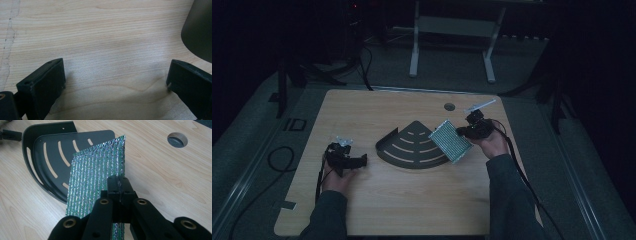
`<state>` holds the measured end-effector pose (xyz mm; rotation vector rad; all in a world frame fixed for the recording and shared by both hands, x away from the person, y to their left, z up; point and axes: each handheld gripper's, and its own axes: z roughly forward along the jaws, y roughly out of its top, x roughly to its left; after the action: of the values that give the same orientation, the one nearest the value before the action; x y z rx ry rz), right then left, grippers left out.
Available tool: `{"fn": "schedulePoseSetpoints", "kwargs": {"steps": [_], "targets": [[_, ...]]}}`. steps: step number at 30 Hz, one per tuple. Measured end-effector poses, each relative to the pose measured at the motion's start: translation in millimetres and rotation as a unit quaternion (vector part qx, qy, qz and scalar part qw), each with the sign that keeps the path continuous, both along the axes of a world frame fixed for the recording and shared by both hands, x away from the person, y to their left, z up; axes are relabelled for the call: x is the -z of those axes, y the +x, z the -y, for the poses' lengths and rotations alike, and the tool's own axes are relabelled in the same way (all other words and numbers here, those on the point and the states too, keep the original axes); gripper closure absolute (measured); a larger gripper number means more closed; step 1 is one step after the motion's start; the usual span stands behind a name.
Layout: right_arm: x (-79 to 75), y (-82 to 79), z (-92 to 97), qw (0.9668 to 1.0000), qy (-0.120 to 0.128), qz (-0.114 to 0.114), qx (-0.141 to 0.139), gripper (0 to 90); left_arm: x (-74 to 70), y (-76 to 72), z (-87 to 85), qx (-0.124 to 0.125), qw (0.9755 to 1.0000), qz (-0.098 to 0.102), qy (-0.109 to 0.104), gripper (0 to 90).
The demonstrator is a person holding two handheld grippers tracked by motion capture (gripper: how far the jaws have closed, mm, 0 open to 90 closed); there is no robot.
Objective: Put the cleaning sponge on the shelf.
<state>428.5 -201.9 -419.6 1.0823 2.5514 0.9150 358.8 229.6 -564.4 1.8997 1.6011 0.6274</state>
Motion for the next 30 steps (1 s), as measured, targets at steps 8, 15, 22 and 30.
{"fn": "schedulePoseSetpoints", "kwargs": {"steps": [8, 15, 22, 30], "targets": [[0.3, 4.2, -5.4, 1.0, 0.004, -0.003, -0.002, 89.8, -0.1, 0.0, -0.1, 0.001, 1.0, -0.001, 0.001, 2.3], [0.7, 7.2, -9.6, 1.0, 0.007, -0.004, -0.002, 89.8, -0.1, 0.0, -0.2, 0.001, 1.0, -0.001, 0.001, 2.3], [3.3, 9.6, -12.6, 0.9999, 0.01, -0.009, -0.004, 89.9, -0.1, 0.0, -0.2, 0.001, 1.0, -0.001, 0.001, 2.3], [5.8, 11.7, -15.4, 0.9997, 0.018, -0.013, -0.002, 89.9, 0.0, 0.1, 0.0, 0.0, 1.0, 0.0, 0.0, 2.3]]}}
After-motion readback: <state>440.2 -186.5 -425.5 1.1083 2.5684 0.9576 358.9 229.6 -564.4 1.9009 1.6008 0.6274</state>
